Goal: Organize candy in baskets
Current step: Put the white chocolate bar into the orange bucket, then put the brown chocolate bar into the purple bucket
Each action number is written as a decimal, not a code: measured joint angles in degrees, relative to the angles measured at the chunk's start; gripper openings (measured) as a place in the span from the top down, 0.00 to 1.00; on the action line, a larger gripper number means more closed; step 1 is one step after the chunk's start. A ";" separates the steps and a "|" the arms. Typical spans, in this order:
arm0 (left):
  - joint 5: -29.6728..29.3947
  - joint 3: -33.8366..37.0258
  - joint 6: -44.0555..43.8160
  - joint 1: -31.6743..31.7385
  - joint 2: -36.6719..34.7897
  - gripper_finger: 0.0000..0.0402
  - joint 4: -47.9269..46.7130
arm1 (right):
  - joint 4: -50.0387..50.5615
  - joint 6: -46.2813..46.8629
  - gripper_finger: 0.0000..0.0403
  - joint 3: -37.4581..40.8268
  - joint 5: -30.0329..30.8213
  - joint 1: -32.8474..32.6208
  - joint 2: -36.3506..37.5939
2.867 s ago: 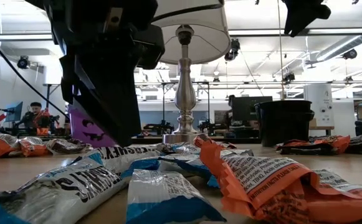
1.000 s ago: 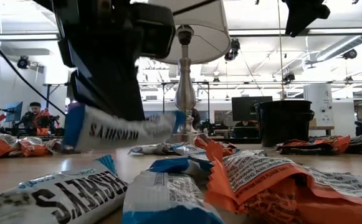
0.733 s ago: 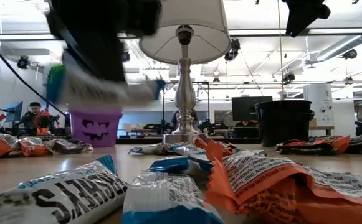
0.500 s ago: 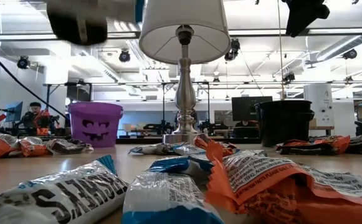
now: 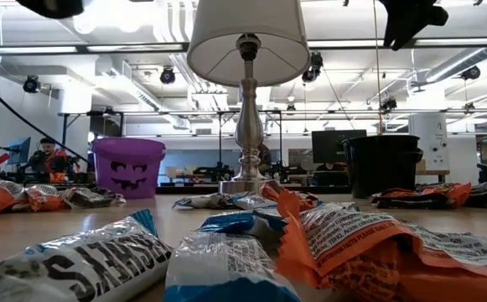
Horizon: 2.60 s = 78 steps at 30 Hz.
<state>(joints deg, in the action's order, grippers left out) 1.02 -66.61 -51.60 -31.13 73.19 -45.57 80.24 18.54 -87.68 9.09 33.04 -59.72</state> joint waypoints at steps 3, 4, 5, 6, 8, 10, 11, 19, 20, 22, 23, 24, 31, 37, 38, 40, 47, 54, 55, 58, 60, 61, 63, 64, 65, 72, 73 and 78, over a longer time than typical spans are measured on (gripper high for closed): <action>0.00 0.00 0.05 -1.50 -2.37 1.00 -3.68 | -0.01 3.09 0.64 0.00 -0.02 0.00 -0.02; 0.01 0.00 -0.03 -2.04 -3.17 1.00 -4.76 | 0.00 4.36 0.64 0.00 -0.01 0.00 -0.02; 0.00 0.00 -0.16 -2.55 -3.94 1.00 -5.94 | -0.01 5.36 0.64 0.00 -0.02 0.00 -0.02; 0.00 0.00 -0.40 -3.08 -4.58 1.00 -7.08 | -0.01 6.39 0.64 0.00 -0.02 0.00 -0.02; 0.02 0.04 -0.54 -4.31 -5.62 1.00 -8.51 | -0.03 8.48 0.64 0.00 -0.01 0.00 -0.20; 0.08 0.78 -0.54 -5.52 -6.76 1.00 -8.88 | -0.03 10.14 0.64 0.00 -0.03 0.00 -0.50; 0.15 1.35 -0.54 -6.10 -7.36 1.00 -8.96 | -0.06 10.79 0.64 0.00 -0.03 0.00 -0.79; 3.20 7.59 0.52 -7.59 -9.40 1.00 -5.16 | -1.00 11.49 0.64 0.00 -0.03 0.00 -4.51; 3.38 8.26 0.53 -7.59 -9.40 1.00 -3.93 | -1.15 11.48 0.64 0.00 -0.03 0.00 -5.15; 4.62 9.60 0.53 -7.60 -9.49 1.00 -0.49 | -1.30 11.45 0.64 0.00 -0.03 0.00 -6.19; 5.11 10.14 0.54 -7.70 -9.45 1.00 1.15 | -1.28 11.43 0.64 0.00 -0.03 0.00 -6.70; 5.87 10.62 0.60 -7.83 -9.26 1.00 2.54 | -1.28 11.39 0.64 0.00 -0.03 0.00 -7.17; 7.71 13.25 -0.38 -8.98 -7.20 1.00 4.48 | -1.41 9.57 0.64 0.04 -0.14 -0.07 -8.50; 9.72 13.75 -2.56 -8.97 -6.56 0.94 4.48 | -1.52 8.85 0.64 -1.30 -0.83 -0.15 -6.09; 10.04 13.75 -3.14 -8.97 -6.56 0.92 4.49 | -1.50 8.83 0.64 -1.61 -1.22 -0.15 -5.54; 10.08 13.75 -4.31 -8.97 -6.56 0.88 4.55 | -1.51 8.58 0.64 -2.10 -1.63 -0.15 -4.51; 5.31 12.53 -4.50 -8.94 -6.56 0.73 3.00 | -0.75 8.28 0.64 -2.29 -1.82 -0.15 -1.36; -11.57 7.27 -4.41 -4.63 -6.74 0.69 -17.80 | -0.17 8.18 0.64 -2.29 -1.80 -0.15 -0.32; -13.31 6.84 -4.42 -3.45 -6.75 0.69 -20.75 | -0.13 7.93 0.64 -2.29 -1.80 -0.15 -0.28; -15.30 6.60 -3.59 0.72 -7.08 0.69 -25.22 | 0.07 7.78 0.64 -2.29 -1.80 -0.15 -0.28; -15.44 7.03 -1.32 3.74 -7.30 0.69 -25.05 | 0.07 7.70 0.64 -2.29 -1.80 -0.15 -0.28; -15.50 7.23 0.05 5.15 -7.28 0.69 -24.61 | 0.07 7.67 0.64 -2.29 -1.80 -0.15 -0.28; -16.13 7.75 2.59 8.13 -7.26 0.69 -23.36 | 0.07 7.68 0.64 -2.29 -1.80 -0.15 -0.28; -16.96 7.96 3.13 9.78 -7.15 0.69 -22.77 | 0.07 7.70 0.64 -2.29 -1.80 -0.15 -0.28; -18.09 8.26 3.17 11.43 -7.05 0.69 -22.41 | 0.07 7.70 0.64 -2.29 -1.80 -0.15 -0.28; -23.14 10.55 -1.28 19.00 -3.51 0.69 -21.11 | 0.08 7.53 0.64 -2.29 -1.79 -0.15 -0.28; -23.43 10.89 -1.31 19.45 -2.63 0.69 -20.59 | 0.07 7.51 0.64 -2.29 -1.79 -0.15 -0.28; -22.97 13.59 -1.40 19.80 2.37 0.69 -13.51 | 0.08 7.46 0.64 -2.29 -1.80 -0.15 -0.28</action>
<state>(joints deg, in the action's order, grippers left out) -21.95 -53.02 -53.00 -11.33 75.56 -59.07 80.32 26.00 -89.97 7.29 32.88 -60.01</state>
